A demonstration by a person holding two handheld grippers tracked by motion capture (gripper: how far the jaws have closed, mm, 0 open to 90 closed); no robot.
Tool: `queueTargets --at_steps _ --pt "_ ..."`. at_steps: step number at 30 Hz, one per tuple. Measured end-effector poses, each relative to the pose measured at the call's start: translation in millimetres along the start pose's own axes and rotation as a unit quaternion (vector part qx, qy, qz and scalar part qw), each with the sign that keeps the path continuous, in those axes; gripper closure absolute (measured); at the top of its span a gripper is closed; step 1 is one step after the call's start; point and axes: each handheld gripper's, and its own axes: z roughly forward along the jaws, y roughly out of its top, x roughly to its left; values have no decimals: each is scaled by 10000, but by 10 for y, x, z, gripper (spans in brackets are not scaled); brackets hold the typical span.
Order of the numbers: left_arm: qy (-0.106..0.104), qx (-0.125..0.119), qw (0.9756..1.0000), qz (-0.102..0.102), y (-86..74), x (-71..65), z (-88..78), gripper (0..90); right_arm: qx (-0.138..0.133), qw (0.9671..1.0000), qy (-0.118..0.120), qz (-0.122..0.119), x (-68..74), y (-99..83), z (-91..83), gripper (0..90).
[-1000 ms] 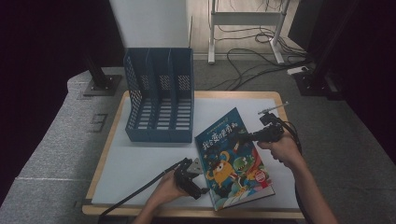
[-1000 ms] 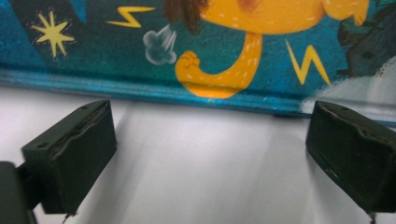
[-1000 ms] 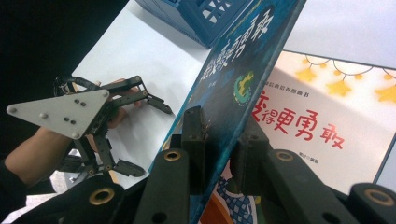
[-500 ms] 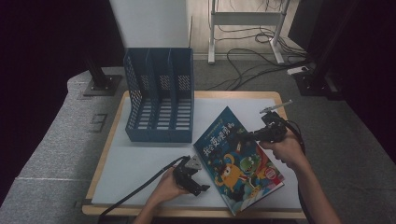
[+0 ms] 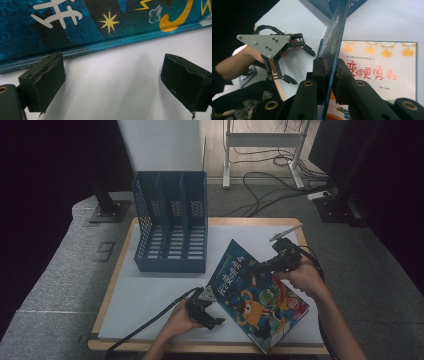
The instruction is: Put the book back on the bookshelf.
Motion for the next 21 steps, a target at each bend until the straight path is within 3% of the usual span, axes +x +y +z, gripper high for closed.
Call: queueTargets --at_steps 3,9,16,21 --pt "27 -7 10000 6 -2 -8 4 54 93 9999 87 -30 4 44 38 787" --pt "85 -21 10000 38 -11 -21 0 63 203 9998 -42 -9 11 93 103 823" --pt "60 -63 9998 -172 -43 27 -55 67 2 10000 59 -31 33 41 -32 843" --pt "113 -91 9996 -226 -32 38 -51 68 -158 9998 -48 -89 87 57 -192 843"
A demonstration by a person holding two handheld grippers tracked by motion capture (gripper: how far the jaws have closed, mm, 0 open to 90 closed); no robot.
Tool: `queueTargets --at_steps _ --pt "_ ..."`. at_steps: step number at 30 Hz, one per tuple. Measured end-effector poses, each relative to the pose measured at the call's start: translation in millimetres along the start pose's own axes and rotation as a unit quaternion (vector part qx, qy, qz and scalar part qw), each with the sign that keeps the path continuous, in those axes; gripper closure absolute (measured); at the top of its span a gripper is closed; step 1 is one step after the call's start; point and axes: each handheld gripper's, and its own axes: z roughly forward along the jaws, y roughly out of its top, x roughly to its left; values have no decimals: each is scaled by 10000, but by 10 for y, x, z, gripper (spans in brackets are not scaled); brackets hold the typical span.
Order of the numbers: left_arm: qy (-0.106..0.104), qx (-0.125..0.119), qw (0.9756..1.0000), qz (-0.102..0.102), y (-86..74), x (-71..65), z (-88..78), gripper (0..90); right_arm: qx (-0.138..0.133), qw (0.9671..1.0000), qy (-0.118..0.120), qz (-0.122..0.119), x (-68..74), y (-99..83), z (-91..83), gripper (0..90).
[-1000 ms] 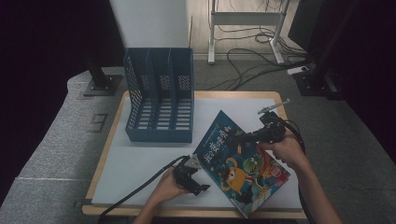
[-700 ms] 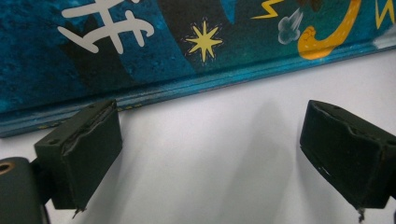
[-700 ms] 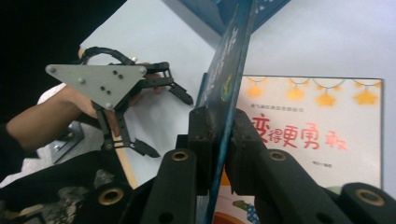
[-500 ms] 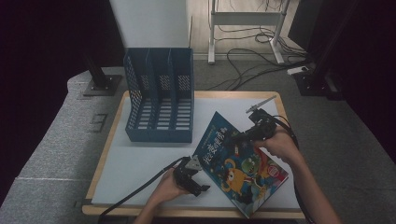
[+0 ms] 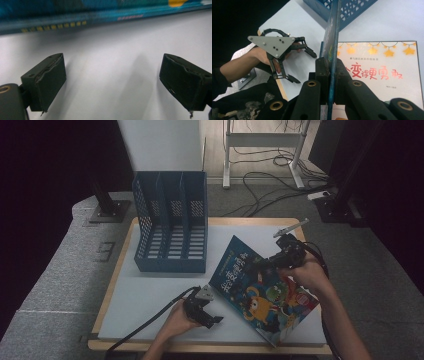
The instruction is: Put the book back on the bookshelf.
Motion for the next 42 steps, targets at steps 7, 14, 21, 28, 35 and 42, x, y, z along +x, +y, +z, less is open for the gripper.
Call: queueTargets --at_steps 7,14,21,28,35,42 --pt "-165 -401 9988 -248 43 85 -8 80 -112 9999 5 -98 84 33 -106 839" --pt "-532 -668 9946 -583 69 151 9 92 -98 9998 86 -181 112 56 -55 832" --pt "-497 -589 9954 -570 117 147 48 89 -89 9996 129 -236 141 91 -48 829" --pt "-458 -791 9944 -524 149 147 4 89 -8 9995 63 -308 159 81 -129 835" --pt "-239 -959 9939 -484 206 174 -112 88 3 9995 5 -322 148 56 -190 845" --pt "-72 -1057 9930 -524 250 224 -280 88 -91 9993 -4 -365 156 60 -226 846"
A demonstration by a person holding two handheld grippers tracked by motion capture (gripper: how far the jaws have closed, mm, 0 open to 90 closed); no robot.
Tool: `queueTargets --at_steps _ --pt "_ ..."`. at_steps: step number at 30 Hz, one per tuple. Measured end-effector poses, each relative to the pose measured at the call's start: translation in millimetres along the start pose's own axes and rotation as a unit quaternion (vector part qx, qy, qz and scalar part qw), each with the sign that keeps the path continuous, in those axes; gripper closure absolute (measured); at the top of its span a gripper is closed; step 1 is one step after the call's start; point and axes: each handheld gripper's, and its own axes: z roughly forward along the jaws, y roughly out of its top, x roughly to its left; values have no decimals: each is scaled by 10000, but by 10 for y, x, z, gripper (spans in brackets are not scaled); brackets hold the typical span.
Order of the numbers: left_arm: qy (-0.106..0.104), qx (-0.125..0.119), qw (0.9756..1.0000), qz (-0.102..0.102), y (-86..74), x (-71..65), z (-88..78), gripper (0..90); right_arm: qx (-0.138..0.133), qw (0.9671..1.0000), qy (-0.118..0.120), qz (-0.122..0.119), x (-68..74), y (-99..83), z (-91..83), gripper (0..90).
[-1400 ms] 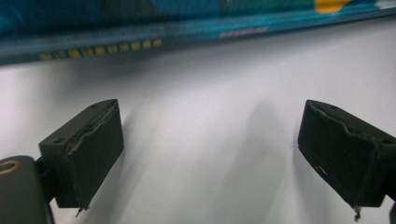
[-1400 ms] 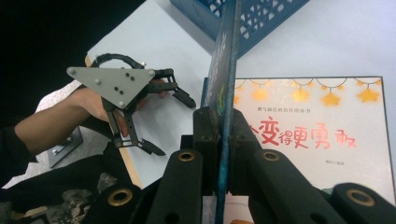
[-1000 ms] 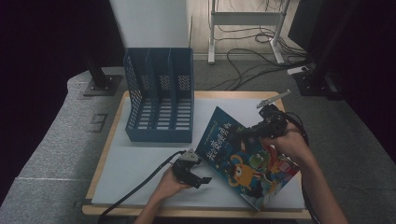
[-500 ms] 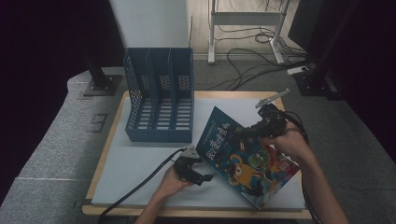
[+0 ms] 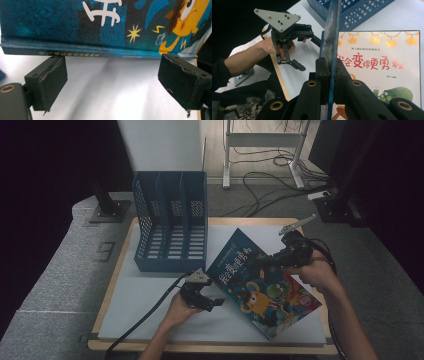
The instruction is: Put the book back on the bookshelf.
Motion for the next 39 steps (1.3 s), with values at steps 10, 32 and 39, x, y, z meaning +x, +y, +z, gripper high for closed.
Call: queueTargets --at_steps 10,32,39 --pt "32 -149 9999 2 50 35 -103 87 -82 9999 43 -40 28 28 -13 847" --pt "207 -649 9977 8 243 121 -504 87 -302 9993 211 -90 11 18 -49 857" --pt "278 -783 9965 30 293 134 -628 87 -365 9989 283 -118 -4 17 -36 857"
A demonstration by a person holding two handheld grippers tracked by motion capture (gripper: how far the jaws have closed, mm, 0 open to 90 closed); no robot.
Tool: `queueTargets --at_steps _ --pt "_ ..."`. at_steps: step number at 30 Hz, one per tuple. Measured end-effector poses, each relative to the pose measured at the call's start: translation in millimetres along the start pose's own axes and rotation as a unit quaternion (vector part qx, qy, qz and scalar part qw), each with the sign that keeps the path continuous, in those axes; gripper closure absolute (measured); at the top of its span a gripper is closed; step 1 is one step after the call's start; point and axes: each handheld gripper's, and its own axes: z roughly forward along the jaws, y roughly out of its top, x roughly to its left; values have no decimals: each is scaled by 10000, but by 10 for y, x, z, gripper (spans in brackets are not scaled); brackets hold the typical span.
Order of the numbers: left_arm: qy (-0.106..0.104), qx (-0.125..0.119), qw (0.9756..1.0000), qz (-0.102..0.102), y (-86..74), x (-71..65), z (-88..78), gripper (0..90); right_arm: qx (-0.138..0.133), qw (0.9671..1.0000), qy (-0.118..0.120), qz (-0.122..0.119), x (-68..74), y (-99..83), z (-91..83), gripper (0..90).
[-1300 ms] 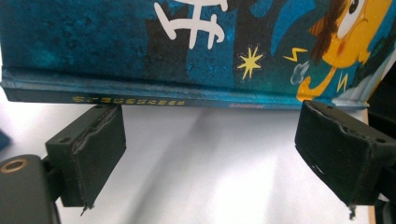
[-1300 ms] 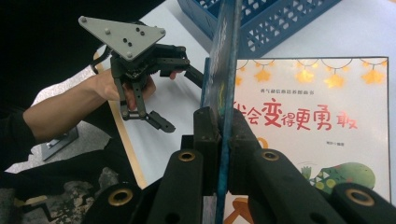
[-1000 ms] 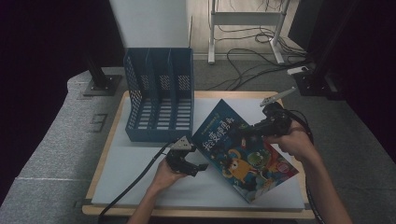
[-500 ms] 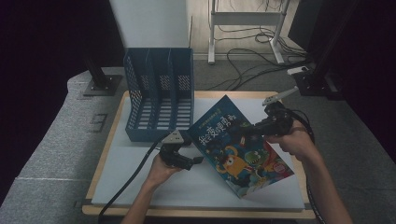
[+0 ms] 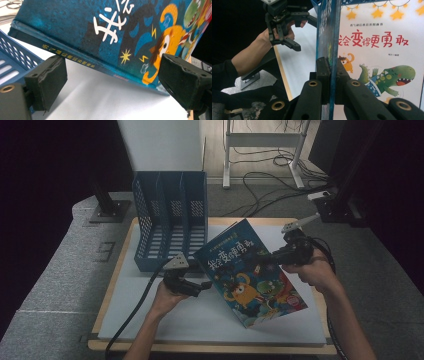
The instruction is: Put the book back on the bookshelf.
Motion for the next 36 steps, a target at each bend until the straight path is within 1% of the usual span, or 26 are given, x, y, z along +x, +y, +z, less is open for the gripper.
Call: queueTargets --at_steps 2,5,7,9,12,14,18,21,23,26,29,34,35,36 --pt "30 -16 10000 24 23 2 -34 87 -22 10000 59 -15 -13 -3 9 857" --pt "152 55 9998 146 69 -18 -70 87 -40 10000 75 -39 -16 -5 16 855" --pt "185 24 9997 170 102 -23 -104 86 -46 9999 93 -39 -22 -8 18 854" --pt "142 -86 9998 136 125 -17 -146 86 -74 9999 119 -45 -27 -18 21 853" --pt "146 -136 9997 157 159 -19 -193 87 -107 9998 167 -56 -38 -38 28 850" --pt "138 -95 9997 177 184 -22 -217 86 -112 9998 159 -51 -45 -45 34 842" --pt "138 55 9994 323 251 -49 -252 86 -90 9999 63 -87 -64 -58 38 820" --pt "-8 121 9993 343 301 -63 -281 86 -91 9999 11 -97 -86 -91 28 806" --pt "-127 129 9994 303 329 -66 -296 87 -116 9998 -28 -141 -99 -119 18 795" --pt "-206 167 9992 304 362 -80 -297 106 -153 9997 -37 -168 -113 -158 2 789" --pt "-270 145 9992 267 382 -92 -303 110 -194 9996 -28 -211 -121 -186 -13 784" --pt "-196 137 9994 261 398 -129 -312 149 -244 9994 -59 -229 -150 -230 -22 770" --pt "-138 151 9994 265 400 -138 -312 156 -253 9994 -54 -234 -153 -234 -22 770" --pt "-96 179 9994 269 401 -143 -304 185 -260 9994 -49 -231 -156 -239 -22 766"
